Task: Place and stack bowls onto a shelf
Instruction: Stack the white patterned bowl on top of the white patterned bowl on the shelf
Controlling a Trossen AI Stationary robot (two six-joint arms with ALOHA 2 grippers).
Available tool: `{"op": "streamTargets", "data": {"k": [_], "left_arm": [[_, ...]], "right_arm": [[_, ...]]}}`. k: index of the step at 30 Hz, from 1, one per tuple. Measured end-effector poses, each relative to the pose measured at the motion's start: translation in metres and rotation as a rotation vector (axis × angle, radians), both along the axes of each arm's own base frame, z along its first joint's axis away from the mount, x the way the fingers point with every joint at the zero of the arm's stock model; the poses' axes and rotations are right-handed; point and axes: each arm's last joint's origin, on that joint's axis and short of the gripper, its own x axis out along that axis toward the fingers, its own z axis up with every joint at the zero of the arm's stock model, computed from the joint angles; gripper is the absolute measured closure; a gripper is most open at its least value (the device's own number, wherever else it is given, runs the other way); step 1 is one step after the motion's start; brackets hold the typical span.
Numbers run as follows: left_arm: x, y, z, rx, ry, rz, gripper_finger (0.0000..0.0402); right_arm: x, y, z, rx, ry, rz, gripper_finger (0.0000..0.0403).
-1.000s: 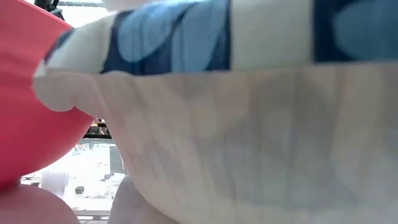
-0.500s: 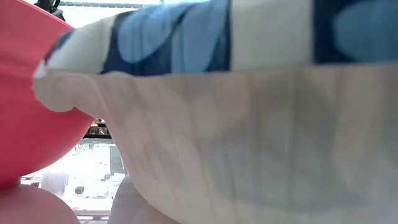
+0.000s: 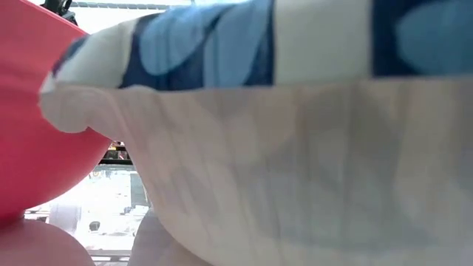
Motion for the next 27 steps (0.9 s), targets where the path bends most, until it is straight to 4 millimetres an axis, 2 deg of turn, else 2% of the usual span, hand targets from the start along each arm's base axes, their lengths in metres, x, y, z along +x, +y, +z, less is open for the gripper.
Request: {"op": "streamTargets", "data": {"k": [8, 14, 21, 27], "left_arm": [[0.0, 0.0, 0.0, 0.0, 0.0, 0.001, 0.01], [0.0, 0.0, 0.0, 0.0, 0.0, 0.001, 0.01], [0.0, 0.0, 0.0, 0.001, 0.0, 0.001, 0.01], [0.0, 0.0, 0.0, 0.003, 0.001, 0.001, 0.01]], "right_arm": [[0.013, -0.014, -0.03, 0.079, 0.055, 0.042, 0.0379], [0.017, -0.015, -0.035, 0.085, 0.066, 0.055, 0.0363], [0.017, -0.011, -0.032, 0.056, 0.089, 0.081, 0.0325], [0.014, -0.007, -0.029, 0.057, 0.108, 0.097, 0.0249]]}}
